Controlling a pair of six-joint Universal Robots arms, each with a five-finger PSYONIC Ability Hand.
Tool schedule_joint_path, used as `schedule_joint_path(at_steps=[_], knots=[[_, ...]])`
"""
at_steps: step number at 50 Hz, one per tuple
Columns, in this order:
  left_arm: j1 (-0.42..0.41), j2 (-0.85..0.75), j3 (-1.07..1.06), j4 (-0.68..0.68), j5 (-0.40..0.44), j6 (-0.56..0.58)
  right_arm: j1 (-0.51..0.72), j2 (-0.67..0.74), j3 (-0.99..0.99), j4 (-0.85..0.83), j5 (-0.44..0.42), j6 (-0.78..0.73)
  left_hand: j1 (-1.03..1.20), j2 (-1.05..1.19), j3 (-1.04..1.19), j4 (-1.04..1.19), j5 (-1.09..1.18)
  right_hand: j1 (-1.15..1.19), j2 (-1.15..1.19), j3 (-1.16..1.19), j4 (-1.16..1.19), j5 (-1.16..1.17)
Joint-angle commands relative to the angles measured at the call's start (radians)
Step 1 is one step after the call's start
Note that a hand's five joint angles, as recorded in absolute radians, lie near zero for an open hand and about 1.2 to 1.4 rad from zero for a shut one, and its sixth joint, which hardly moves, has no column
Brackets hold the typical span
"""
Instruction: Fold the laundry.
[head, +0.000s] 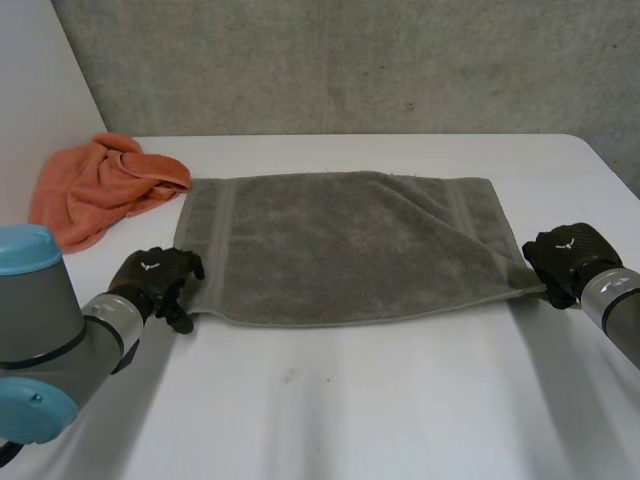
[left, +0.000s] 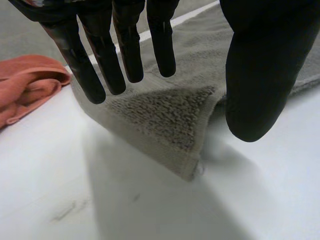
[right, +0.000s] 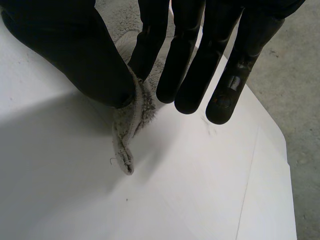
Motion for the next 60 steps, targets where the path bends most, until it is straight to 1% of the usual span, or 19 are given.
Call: schedule_joint_path(at_steps=[1,6,9,10,13,15,17,21,25,26,29,32,36,40,44,47,52,56,60], knots=[[-0.032,-0.053,0.043,0.000,-0.010,0.014,0.000,0.000,0.003,-0.005,0.000,0.000,0.119,0.121,0.114,0.128,0.120,0.406,0.230,0.217,0.206,0.227],[-0.038,-0.097,0.095,0.003,-0.026,0.015,-0.001,-0.002,0.011,-0.006,0.000,-0.002,0.404,0.405,0.398,0.412,0.404,0.406,0.230,0.217,0.206,0.227],[-0.037,-0.105,0.117,-0.002,-0.068,0.020,-0.001,-0.003,0.011,0.006,0.002,-0.011,0.837,0.839,0.832,0.846,0.838,0.406,0.230,0.217,0.206,0.227],[-0.038,-0.103,0.117,-0.002,-0.088,0.023,-0.001,-0.005,0.011,0.009,0.005,-0.016,0.882,0.883,0.876,0.891,0.883,0.406,0.230,0.217,0.206,0.227],[-0.042,-0.094,0.106,-0.008,-0.110,0.046,-0.003,-0.009,0.012,0.055,0.005,-0.045,0.883,0.884,0.877,0.891,0.883,0.406,0.230,0.217,0.206,0.227],[-0.049,-0.064,0.080,-0.038,-0.118,0.108,-0.004,-0.015,0.011,0.114,0.005,-0.082,0.883,0.884,0.877,0.891,0.883,0.406,0.230,0.217,0.206,0.227],[-0.058,-0.019,0.048,-0.078,-0.119,0.162,-0.006,-0.044,0.005,0.245,-0.001,-0.155,0.883,0.884,0.877,0.891,0.883,0.406,0.230,0.217,0.206,0.227],[-0.092,0.090,-0.030,-0.215,-0.124,0.312,-0.009,-0.133,0.011,0.464,-0.018,-0.299,0.883,0.884,0.877,0.891,0.883,0.406,0.230,0.217,0.206,0.227],[-0.112,0.197,-0.101,-0.403,-0.125,0.434,-0.033,-0.196,0.024,0.628,-0.015,-0.414,0.883,0.884,0.877,0.891,0.883,0.406,0.230,0.217,0.206,0.227],[-0.118,0.235,-0.129,-0.492,-0.125,0.473,-0.044,-0.212,0.031,0.656,-0.017,-0.434,0.883,0.884,0.877,0.891,0.883,0.406,0.230,0.217,0.206,0.227],[-0.137,0.294,-0.164,-0.630,-0.119,0.517,-0.095,-0.281,0.057,0.748,-0.031,-0.514,0.883,0.884,0.877,0.891,0.883,0.406,0.230,0.217,0.206,0.227],[-0.152,0.305,-0.161,-0.643,-0.119,0.526,-0.122,-0.307,0.058,0.793,-0.080,-0.531,0.883,0.884,0.877,0.891,0.883,0.406,0.230,0.217,0.206,0.227],[-0.155,0.296,-0.121,-0.585,-0.124,0.537,-0.129,-0.293,0.055,0.790,-0.130,-0.547,0.883,0.884,0.877,0.891,0.883,0.406,0.230,0.217,0.206,0.227],[-0.152,0.195,-0.023,-0.467,-0.125,0.537,-0.118,-0.203,-0.006,0.686,-0.124,-0.507,0.883,0.884,0.877,0.891,0.883,0.406,0.230,0.217,0.206,0.227],[-0.158,0.047,0.139,-0.318,-0.138,0.537,-0.083,-0.103,-0.118,0.572,-0.063,-0.386,0.883,0.884,0.877,0.891,0.883,0.406,0.230,0.217,0.206,0.227],[-0.160,-0.029,0.227,-0.250,-0.153,0.537,0.025,-0.026,-0.225,0.498,-0.011,-0.323,0.883,0.884,0.877,0.891,0.883,0.406,0.230,0.217,0.206,0.227],[-0.157,-0.220,0.423,-0.114,-0.193,0.540,0.153,0.148,-0.421,0.341,0.086,-0.292,0.883,0.884,0.877,0.891,0.883,0.406,0.230,0.217,0.206,0.227],[-0.147,-0.310,0.521,0.003,-0.191,0.557,0.175,0.257,-0.543,0.242,0.133,-0.297,0.883,0.884,0.877,0.891,0.883,0.406,0.230,0.217,0.206,0.227],[-0.144,-0.396,0.603,0.128,-0.193,0.618,0.215,0.372,-0.670,0.172,0.143,-0.300,0.883,0.884,0.877,0.891,0.883,0.406,0.230,0.217,0.206,0.227]])
